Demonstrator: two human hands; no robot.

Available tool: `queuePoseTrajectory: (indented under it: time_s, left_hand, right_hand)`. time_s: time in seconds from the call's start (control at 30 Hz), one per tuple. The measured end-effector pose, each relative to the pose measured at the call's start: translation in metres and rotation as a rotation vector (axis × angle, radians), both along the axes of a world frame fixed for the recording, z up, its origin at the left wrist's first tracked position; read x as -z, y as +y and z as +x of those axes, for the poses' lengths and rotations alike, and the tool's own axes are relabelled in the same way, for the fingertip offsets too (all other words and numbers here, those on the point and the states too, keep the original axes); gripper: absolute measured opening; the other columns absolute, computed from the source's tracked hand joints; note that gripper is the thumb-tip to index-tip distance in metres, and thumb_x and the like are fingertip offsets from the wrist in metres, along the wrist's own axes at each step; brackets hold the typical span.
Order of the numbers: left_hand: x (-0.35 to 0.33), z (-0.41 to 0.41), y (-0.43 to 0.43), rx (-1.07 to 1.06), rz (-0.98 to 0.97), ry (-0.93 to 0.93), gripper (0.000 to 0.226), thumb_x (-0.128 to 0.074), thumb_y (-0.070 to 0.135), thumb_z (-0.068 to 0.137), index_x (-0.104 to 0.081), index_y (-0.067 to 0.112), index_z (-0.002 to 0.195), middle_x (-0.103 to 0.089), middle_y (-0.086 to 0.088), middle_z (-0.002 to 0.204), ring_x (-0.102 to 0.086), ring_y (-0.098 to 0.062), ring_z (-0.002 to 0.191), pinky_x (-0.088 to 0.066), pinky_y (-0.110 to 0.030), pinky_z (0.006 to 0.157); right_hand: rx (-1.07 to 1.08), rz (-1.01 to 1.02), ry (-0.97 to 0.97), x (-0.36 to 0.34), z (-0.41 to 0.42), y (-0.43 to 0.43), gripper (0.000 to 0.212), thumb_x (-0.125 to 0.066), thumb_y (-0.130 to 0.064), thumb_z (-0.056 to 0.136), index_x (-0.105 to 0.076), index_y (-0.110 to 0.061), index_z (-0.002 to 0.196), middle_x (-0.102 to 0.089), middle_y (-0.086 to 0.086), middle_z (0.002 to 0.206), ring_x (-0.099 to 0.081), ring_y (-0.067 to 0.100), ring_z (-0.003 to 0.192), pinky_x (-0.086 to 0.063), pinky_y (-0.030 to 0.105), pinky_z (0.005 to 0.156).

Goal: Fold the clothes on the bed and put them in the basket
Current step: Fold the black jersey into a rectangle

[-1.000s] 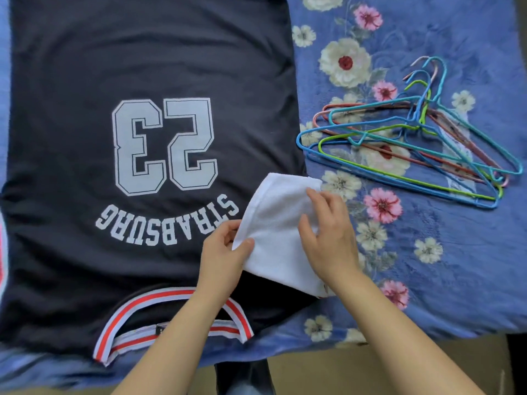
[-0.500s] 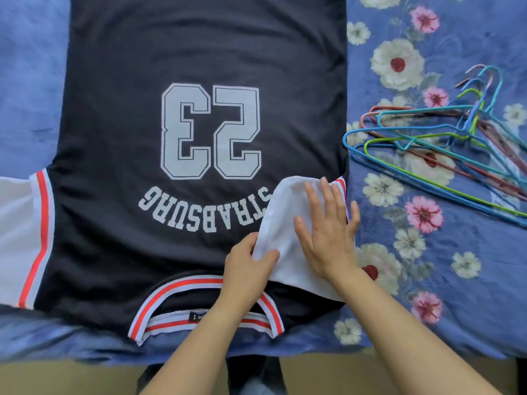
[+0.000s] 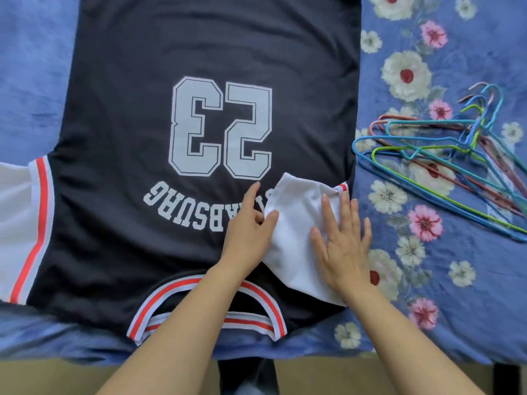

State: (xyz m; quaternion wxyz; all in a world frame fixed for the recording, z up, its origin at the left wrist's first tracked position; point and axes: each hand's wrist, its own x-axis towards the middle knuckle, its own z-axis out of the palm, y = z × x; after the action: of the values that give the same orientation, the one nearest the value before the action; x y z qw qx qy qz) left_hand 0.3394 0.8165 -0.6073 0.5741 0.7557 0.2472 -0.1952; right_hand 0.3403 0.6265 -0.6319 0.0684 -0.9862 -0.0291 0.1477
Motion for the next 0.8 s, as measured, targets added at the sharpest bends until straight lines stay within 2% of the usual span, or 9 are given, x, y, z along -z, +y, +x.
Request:
queuePoseTrajectory:
  time_s: [0.07,0.17,0.27,0.37,0.47,0.53,0.6,0.7,0.8]
  left_hand:
    - [0.000,-0.017,0.007,0.099,-0.058,0.061,0.080,-0.068,0.039,0.083,-0.019,0.045,0.146,-0.069,0.003,0.080,-0.064,-0.008,0.076,-0.052,-0.030,0.076]
    - [-0.003,-0.038,0.011,0.230,-0.129,0.103,0.073,-0.068,0.030,0.079,-0.028,0.055,0.135,-0.071,0.014,0.095,-0.066,-0.009,0.089,-0.054,-0.037,0.084]
    - [-0.004,-0.048,0.023,0.228,0.035,0.096,0.059,-0.058,0.025,0.083,-0.038,0.050,0.133,-0.064,0.006,0.071,-0.061,-0.013,0.070,-0.054,-0.038,0.072]
    - [-0.012,-0.056,0.039,0.202,0.130,0.076,0.052,-0.056,0.023,0.087,-0.043,0.040,0.135,-0.063,0.008,0.071,-0.060,-0.009,0.071,-0.054,-0.037,0.076]
    - [-0.022,-0.071,0.071,-0.103,0.200,0.001,0.037,-0.055,0.016,0.088,-0.058,0.029,0.122,-0.060,0.012,0.073,-0.055,-0.007,0.065,-0.052,-0.034,0.076]
    - [-0.028,-0.085,0.110,-0.364,0.291,-0.061,0.032,-0.056,0.008,0.087,-0.060,0.025,0.114,-0.059,0.011,0.090,-0.054,-0.007,0.072,-0.050,-0.033,0.080]
    - [-0.031,-0.103,0.157,-0.572,0.427,-0.076,0.038,-0.057,0.003,0.084,-0.057,0.021,0.117,-0.053,0.005,0.110,-0.051,-0.006,0.090,-0.045,-0.029,0.086]
    - [-0.025,-0.124,0.214,-0.865,0.614,0.056,0.058,-0.065,0.003,0.079,-0.045,0.008,0.134,-0.036,-0.014,0.137,-0.032,-0.029,0.127,-0.030,-0.033,0.104]
    - [-0.018,-0.134,0.263,-1.276,0.376,0.302,0.072,-0.071,0.019,0.079,-0.035,0.006,0.140,-0.032,-0.017,0.141,-0.033,-0.030,0.132,-0.031,-0.038,0.106]
  right_hand:
    - [-0.002,-0.023,0.022,0.000,-0.001,0.010,0.065,-0.017,-0.058,0.091,0.001,-0.041,0.151,0.012,-0.004,0.163,0.011,0.015,0.149,0.009,0.043,0.116]
    - [-0.032,-0.109,0.088,0.004,-0.004,0.021,0.068,-0.009,-0.061,0.088,-0.001,-0.041,0.152,0.011,0.000,0.164,0.015,0.016,0.148,0.015,0.041,0.114]
    - [-0.032,-0.166,0.055,0.005,-0.003,0.029,0.069,-0.012,-0.056,0.090,-0.011,-0.032,0.155,0.003,0.006,0.164,0.010,0.022,0.149,0.018,0.041,0.113]
    - [-0.055,-0.105,0.009,0.001,-0.009,0.050,0.067,-0.025,-0.047,0.091,-0.030,-0.018,0.152,-0.016,0.013,0.162,-0.006,0.026,0.148,0.008,0.042,0.116]
    - [-0.135,0.023,0.016,-0.004,-0.025,0.091,0.064,-0.028,-0.042,0.093,-0.032,-0.014,0.151,-0.022,0.014,0.160,-0.012,0.028,0.148,-0.010,0.049,0.117]
    - [-0.202,0.082,0.047,-0.008,-0.036,0.133,0.063,-0.029,-0.040,0.093,-0.031,-0.015,0.151,-0.022,0.013,0.160,-0.012,0.028,0.148,-0.014,0.049,0.117]
    - [-0.273,0.115,0.080,-0.011,-0.046,0.182,0.063,-0.031,-0.039,0.093,-0.031,-0.014,0.151,-0.023,0.013,0.160,-0.014,0.029,0.148,-0.014,0.047,0.117]
    - [-0.352,0.154,0.090,-0.013,-0.051,0.243,0.063,-0.034,-0.038,0.092,-0.033,-0.015,0.150,-0.026,0.012,0.159,-0.019,0.030,0.147,-0.013,0.045,0.116]
    - [-0.480,0.165,0.096,-0.013,-0.052,0.288,0.064,-0.035,-0.039,0.091,-0.029,-0.019,0.152,-0.026,0.010,0.159,-0.019,0.030,0.148,-0.012,0.046,0.117]
